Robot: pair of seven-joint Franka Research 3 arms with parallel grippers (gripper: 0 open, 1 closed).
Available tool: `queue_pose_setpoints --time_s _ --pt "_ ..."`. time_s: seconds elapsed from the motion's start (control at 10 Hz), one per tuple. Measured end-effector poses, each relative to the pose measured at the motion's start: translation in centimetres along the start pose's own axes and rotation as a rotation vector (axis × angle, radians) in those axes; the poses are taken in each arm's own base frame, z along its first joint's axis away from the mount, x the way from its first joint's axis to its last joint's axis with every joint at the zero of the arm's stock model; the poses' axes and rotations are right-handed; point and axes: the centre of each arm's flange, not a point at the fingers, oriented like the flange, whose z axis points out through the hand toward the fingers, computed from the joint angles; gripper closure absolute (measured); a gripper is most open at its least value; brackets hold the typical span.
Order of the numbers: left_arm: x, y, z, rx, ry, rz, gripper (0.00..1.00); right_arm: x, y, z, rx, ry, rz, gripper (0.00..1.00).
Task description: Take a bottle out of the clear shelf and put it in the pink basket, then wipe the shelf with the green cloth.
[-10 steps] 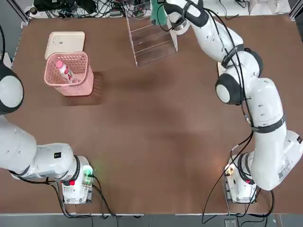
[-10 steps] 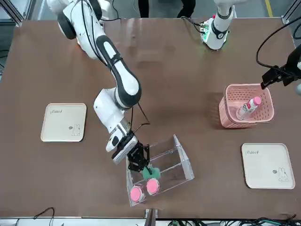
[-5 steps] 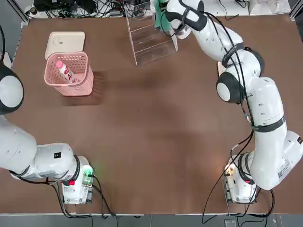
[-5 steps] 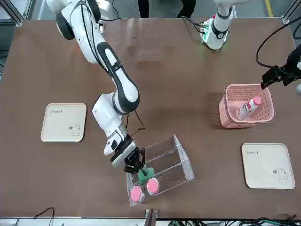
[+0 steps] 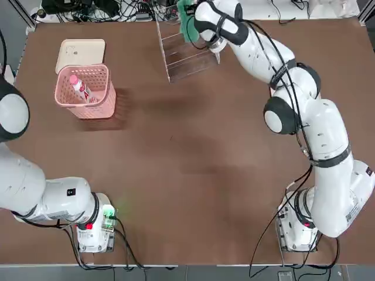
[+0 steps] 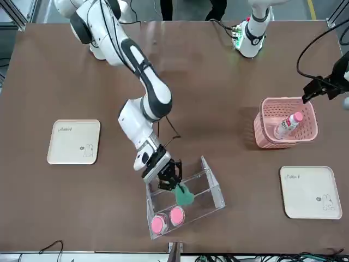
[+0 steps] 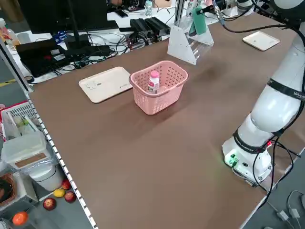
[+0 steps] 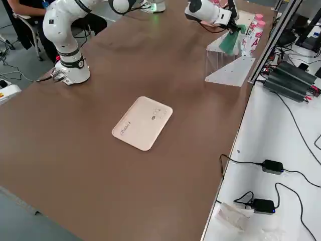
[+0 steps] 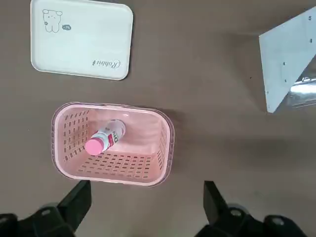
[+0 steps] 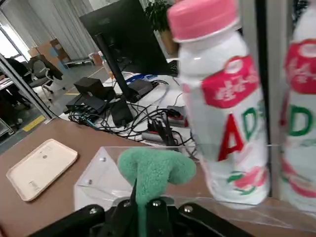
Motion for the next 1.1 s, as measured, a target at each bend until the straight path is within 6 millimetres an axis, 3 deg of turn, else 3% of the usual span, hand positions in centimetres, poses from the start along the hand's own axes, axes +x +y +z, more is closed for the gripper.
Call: queue_pose_setpoints --time_s 0.2,0.5,0.7,0.9,1.1 --pt "-0.2 1.2 0.0 -0.002 0.0 0.019 0.0 -0.8 -1.4 0.5 0.019 -0.012 0.001 0.95" --pt "-0.1 0.9 0.0 -0.001 0.0 0.014 0.0 -3.2 -3.8 2.2 0.069 -0.038 0.048 0.95" --pt "-0.1 0.5 0.0 -0.001 0.0 0.008 0.0 -2.6 -4.5 2.1 0.08 -0.022 0.101 0.95" --pt "-0.1 0.6 0.0 -0.002 0.0 0.01 0.0 -1.5 -4.0 1.7 0.073 0.002 0.107 0.95" --pt "-0.1 1.1 0.0 -0.002 0.002 0.019 0.0 -1.3 -0.8 1.3 0.013 -0.003 0.052 0.95"
